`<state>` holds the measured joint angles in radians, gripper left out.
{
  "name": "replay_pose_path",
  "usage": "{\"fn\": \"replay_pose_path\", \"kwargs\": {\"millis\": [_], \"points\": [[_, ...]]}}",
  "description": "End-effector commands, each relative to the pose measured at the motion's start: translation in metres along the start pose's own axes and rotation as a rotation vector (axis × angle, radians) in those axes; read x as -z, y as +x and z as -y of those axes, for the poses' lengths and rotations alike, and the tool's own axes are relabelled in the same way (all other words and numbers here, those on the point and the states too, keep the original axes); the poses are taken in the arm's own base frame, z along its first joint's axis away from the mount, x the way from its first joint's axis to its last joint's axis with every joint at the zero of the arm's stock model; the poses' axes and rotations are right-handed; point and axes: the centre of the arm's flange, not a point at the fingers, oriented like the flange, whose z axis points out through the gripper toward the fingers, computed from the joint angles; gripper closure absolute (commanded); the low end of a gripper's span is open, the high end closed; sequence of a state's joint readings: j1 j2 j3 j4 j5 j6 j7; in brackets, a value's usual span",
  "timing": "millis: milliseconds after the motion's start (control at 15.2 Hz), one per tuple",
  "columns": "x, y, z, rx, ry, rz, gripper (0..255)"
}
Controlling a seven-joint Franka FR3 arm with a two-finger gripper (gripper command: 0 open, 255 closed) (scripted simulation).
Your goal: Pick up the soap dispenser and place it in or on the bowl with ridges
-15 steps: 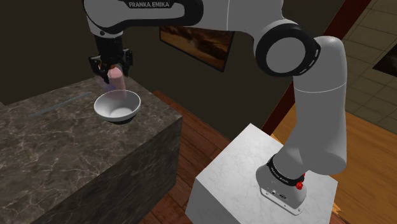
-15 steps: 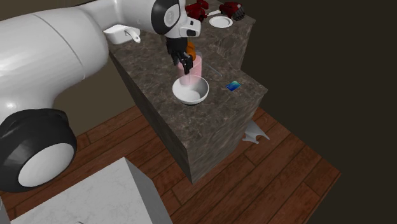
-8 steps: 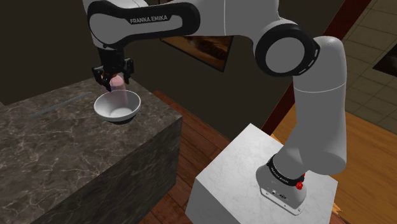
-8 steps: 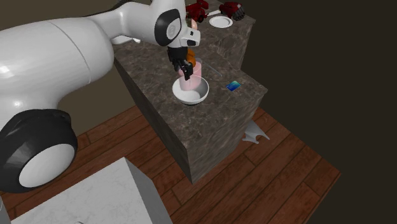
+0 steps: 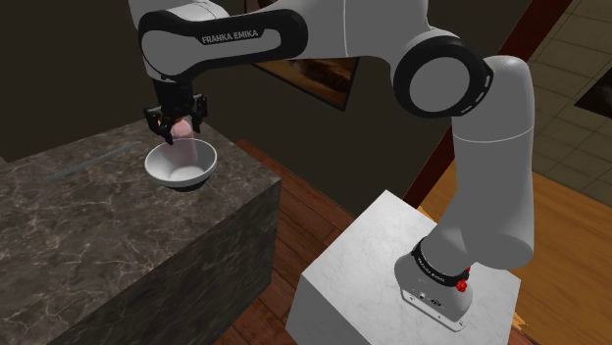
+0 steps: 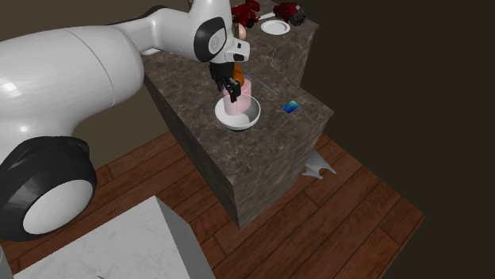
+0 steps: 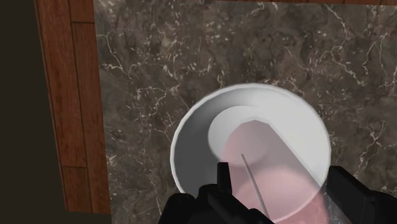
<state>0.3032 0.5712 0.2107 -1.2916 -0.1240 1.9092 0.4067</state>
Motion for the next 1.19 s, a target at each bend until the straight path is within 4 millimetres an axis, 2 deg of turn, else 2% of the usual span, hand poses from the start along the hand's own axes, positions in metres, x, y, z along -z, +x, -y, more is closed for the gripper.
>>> {"fn": "replay_pose_path", "kwargs": {"millis": [0, 66, 396, 660, 1122], "points": [[0.000, 0.000, 0.000, 0.000, 0.000, -0.001, 255], [0.000, 0.000, 0.000, 0.000, 0.000, -0.001, 0], [0.000, 0.000, 0.000, 0.000, 0.000, -0.001, 0], [0.050, 0.000, 0.000, 0.000, 0.000, -0.001, 0], [0.050, 0.000, 0.000, 0.000, 0.000, -0.001, 0]]}}
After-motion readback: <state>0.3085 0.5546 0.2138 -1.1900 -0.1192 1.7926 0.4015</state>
